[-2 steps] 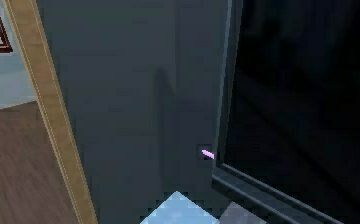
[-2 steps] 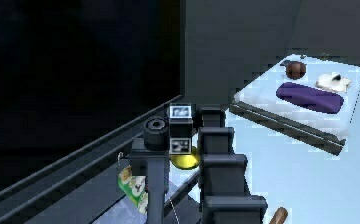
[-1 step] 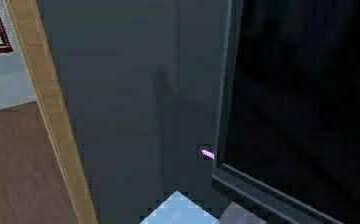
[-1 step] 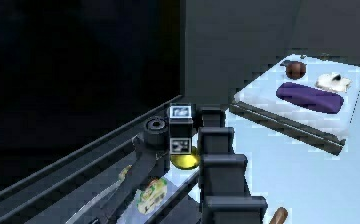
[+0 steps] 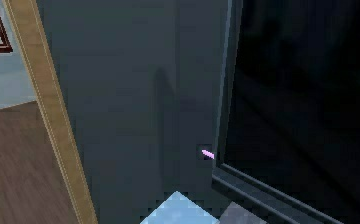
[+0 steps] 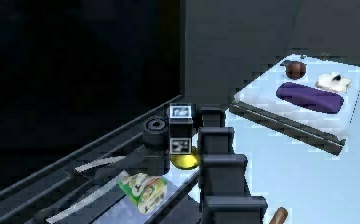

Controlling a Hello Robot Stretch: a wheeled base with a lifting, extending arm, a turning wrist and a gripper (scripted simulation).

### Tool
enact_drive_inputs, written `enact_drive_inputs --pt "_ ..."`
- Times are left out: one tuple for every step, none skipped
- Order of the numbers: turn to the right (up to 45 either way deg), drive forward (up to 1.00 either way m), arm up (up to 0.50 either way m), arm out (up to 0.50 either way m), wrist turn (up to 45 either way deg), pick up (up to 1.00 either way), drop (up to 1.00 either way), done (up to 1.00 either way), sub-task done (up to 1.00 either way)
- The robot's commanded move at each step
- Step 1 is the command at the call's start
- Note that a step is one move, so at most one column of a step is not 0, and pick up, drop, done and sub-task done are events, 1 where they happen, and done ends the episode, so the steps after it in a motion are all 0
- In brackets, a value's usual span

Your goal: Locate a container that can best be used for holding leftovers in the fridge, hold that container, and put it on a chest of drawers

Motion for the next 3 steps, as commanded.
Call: enact_drive_inputs --pt "0.0 0.00 0.00 0.00 45.0 0.00 0.00 0.00 0.00" --pt "0.0 0.00 0.00 0.00 12.0 0.00 0.00 0.00 0.00" --pt "0.0 0.00 -0.30 0.00 0.0 0.00 0.00 0.00 0.00"
